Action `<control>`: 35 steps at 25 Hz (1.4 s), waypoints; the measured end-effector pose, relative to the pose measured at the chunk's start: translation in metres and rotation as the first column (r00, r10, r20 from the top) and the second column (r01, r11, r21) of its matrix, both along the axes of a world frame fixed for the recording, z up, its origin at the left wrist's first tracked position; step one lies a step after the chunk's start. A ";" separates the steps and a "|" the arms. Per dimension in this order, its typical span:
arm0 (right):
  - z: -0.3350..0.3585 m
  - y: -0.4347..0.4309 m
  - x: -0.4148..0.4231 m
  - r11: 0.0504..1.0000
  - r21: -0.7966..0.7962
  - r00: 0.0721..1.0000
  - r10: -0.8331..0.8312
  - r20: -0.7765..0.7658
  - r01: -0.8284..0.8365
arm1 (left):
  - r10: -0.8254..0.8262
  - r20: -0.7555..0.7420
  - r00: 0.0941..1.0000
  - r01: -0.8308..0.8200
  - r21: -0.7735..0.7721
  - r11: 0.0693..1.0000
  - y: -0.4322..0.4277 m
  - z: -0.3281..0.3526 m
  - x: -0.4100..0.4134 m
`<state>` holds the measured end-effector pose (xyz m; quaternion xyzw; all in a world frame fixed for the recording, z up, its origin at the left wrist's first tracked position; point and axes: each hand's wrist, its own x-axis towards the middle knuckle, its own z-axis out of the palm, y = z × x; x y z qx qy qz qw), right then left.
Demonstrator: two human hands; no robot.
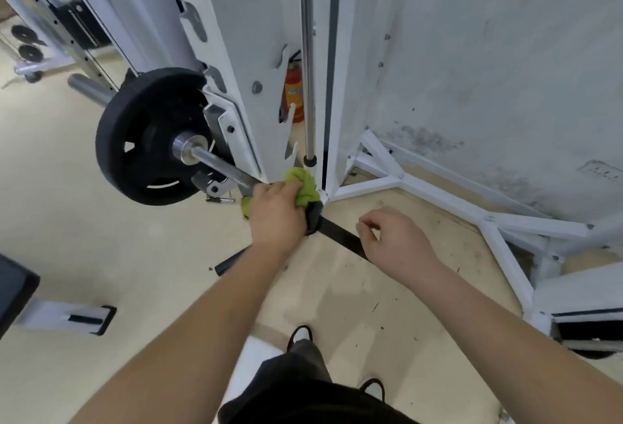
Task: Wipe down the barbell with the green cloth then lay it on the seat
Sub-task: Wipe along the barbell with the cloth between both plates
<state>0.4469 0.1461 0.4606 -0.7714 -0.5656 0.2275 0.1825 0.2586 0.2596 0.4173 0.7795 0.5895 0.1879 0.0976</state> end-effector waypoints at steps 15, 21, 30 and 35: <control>-0.003 0.124 -0.073 0.986 -0.164 0.995 0.018 -0.101 -0.035 | -0.284 0.069 0.956 0.283 0.023 0.959 0.050 -0.007 -0.056; -0.004 0.126 -0.075 0.972 -0.234 0.994 0.009 -0.111 -0.035 | -0.029 0.147 0.989 0.021 0.052 0.998 0.057 -0.012 -0.067; -0.008 0.144 -0.093 0.972 -0.220 0.994 0.068 -0.090 -0.086 | 0.033 0.099 0.995 -0.036 0.033 0.999 0.064 -0.005 -0.069; -0.008 0.157 -0.108 0.972 -0.213 0.992 0.082 -0.100 -0.102 | -0.136 0.236 0.962 0.161 -0.087 0.983 0.053 0.009 -0.094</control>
